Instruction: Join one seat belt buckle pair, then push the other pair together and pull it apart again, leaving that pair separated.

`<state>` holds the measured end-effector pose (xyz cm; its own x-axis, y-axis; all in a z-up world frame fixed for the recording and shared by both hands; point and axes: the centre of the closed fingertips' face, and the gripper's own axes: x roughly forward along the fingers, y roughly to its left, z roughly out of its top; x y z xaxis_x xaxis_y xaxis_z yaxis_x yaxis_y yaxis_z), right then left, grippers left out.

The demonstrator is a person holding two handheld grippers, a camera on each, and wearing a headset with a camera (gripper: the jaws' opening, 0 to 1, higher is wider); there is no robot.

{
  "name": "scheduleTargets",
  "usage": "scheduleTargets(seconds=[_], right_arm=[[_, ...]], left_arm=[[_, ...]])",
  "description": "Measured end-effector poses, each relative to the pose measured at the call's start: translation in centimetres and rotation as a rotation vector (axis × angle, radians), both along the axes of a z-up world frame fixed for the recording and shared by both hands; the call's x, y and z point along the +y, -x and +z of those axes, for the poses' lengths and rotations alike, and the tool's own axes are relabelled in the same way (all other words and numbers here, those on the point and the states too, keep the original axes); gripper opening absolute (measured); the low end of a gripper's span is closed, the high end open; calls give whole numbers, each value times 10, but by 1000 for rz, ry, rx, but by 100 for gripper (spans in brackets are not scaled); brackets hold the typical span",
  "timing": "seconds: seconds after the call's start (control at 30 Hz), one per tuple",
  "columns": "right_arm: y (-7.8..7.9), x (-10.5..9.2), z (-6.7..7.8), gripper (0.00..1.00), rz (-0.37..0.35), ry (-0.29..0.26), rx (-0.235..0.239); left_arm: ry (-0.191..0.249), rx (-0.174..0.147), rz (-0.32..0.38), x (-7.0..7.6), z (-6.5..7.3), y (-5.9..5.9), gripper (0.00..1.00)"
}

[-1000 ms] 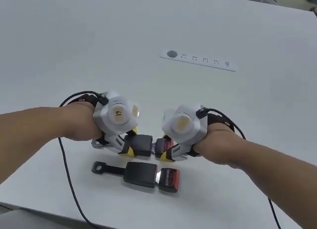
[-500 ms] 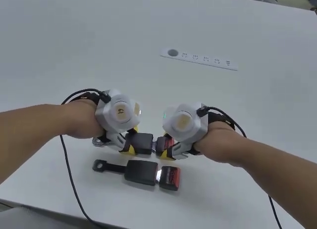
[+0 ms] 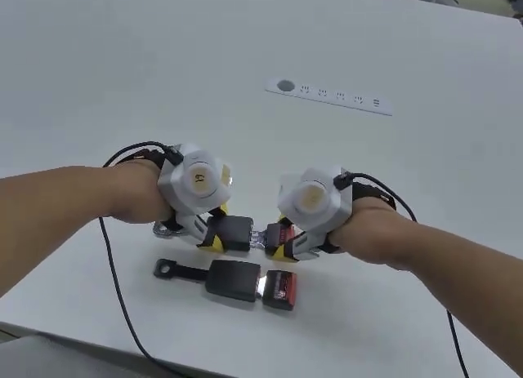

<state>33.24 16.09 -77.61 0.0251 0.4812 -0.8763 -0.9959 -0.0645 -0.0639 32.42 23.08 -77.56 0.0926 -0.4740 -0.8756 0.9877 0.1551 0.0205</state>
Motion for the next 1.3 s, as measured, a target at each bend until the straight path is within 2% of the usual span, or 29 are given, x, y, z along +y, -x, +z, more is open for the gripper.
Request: scheduleTargets(seconds=[0.1,0.2,0.27,0.3,0.33,0.4,0.5,0.6,0.73,0.8,1.0,1.07,1.17,1.3], right_arm=[[3,-1,5,31,-8,-11,4],[2,-8,4,31,-20,-14,3],[3,-13,1,31,-29,-12,2],[2,-15,0,32,-40,-14,3],[-2,-18,-1,32,-48,-9,5],[-2,-26,2,32,-59,-10,4],[-5,-39,-2,32,-72,-1,2],[-1,-51,2,32,-75,9,-1],[0,-65,0,32,-64,23,-8],[0,-72,1,32,-66,28,-12],[-3,-96,0,32,-97,42,-6],[-2,-101,1,32,-101,48,-3],[-3,-111,-2,32,-102,61,0],[-3,-120,-2,32,-96,75,6]], left_arm=[[-5,-3,-8,-1,1,0,33],[-6,-4,-8,0,-2,-2,33],[-2,-5,-6,-1,2,0,33],[1,-6,-6,1,-3,-3,33],[1,-6,-6,2,-5,-4,33],[2,-6,-3,-2,2,1,33],[-2,-6,2,1,-2,-2,33],[-5,-5,3,0,0,-1,33],[-7,-2,2,-2,2,1,33],[-9,-1,3,0,-2,-1,33],[-4,-1,7,2,-3,-2,33],[-3,-1,7,0,0,0,33],[-3,0,8,2,-4,-3,33],[-7,0,8,2,-4,-3,33]])
